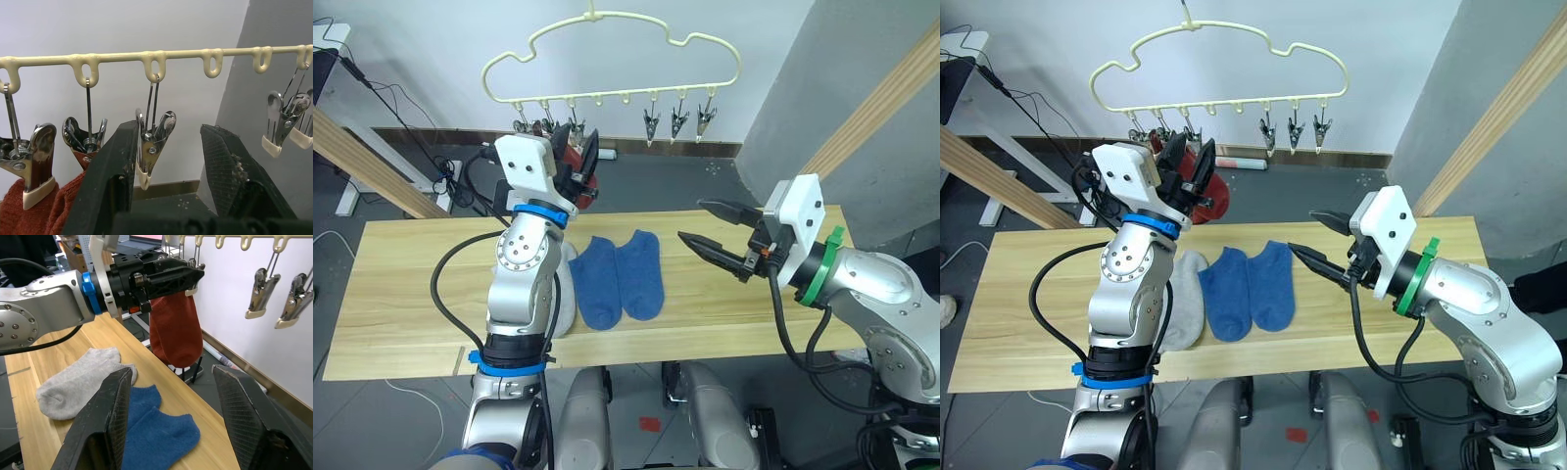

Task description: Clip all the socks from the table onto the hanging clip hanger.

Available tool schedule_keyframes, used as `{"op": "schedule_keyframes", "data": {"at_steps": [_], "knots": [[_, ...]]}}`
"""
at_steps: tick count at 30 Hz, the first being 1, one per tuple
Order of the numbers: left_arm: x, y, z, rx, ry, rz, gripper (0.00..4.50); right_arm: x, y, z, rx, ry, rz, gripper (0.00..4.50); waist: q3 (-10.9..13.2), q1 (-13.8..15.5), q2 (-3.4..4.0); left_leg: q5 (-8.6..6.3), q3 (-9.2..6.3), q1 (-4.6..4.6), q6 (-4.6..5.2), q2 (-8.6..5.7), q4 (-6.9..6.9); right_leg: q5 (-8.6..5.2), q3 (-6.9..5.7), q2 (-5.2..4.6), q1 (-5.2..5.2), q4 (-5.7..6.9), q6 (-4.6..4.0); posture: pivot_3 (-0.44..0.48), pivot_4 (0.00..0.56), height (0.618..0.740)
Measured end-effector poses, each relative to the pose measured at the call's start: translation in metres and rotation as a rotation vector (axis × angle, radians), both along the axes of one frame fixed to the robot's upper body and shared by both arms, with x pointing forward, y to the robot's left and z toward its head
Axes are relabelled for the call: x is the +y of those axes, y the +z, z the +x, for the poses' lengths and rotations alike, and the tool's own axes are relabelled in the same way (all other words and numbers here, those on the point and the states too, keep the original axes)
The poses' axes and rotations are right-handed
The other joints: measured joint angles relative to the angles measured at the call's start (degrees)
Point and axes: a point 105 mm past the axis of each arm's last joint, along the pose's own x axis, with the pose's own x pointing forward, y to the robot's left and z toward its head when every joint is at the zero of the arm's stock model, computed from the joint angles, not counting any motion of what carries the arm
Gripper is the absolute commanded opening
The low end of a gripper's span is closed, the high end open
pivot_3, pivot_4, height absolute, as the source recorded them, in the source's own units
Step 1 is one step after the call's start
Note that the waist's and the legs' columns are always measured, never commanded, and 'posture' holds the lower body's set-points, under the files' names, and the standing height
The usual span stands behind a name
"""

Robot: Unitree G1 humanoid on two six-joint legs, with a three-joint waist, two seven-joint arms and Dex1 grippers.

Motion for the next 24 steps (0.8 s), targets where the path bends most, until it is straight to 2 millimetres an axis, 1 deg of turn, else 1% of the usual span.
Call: {"op": "schedule_keyframes", "data": {"at_steps": [7,10,14,24], "knots": [[-0.001,0.003,0.001,-0.007,-0.001,-0.005,2.16,0.001,0.001,-0.001,0.002,0.007,0.005,2.72,0.0,-0.38,0.0,0.01,0.0,0.0,0.01,0.0,0.0,0.0,-0.01,0.0,0.0,0.0,0.0,-0.12,0.401,0.74],[-0.001,0.007,0.002,-0.02,0.014,-0.01,2.16,0.005,0.005,-0.004,-0.002,0.047,0.025,2.72,0.0,-0.39,0.0,0.01,0.01,0.0,0.01,0.0,0.0,0.0,0.0,0.0,0.0,0.0,0.0,-0.12,0.401,0.74],[0.003,0.009,0.003,-0.02,0.048,-0.016,2.16,0.009,0.01,-0.008,-0.01,0.094,0.048,2.72,0.0,-0.41,0.0,0.01,0.01,0.0,0.01,-0.01,0.0,0.0,0.0,0.0,0.0,0.0,0.0,-0.12,0.401,0.74],[0.005,0.005,0.006,0.01,0.078,-0.005,2.16,0.007,0.013,-0.005,-0.021,0.112,0.049,2.72,0.0,-0.41,0.0,0.01,0.0,0.0,0.02,-0.03,-0.01,0.0,0.0,-0.01,0.0,0.0,0.01,-0.12,0.401,0.74]]}}
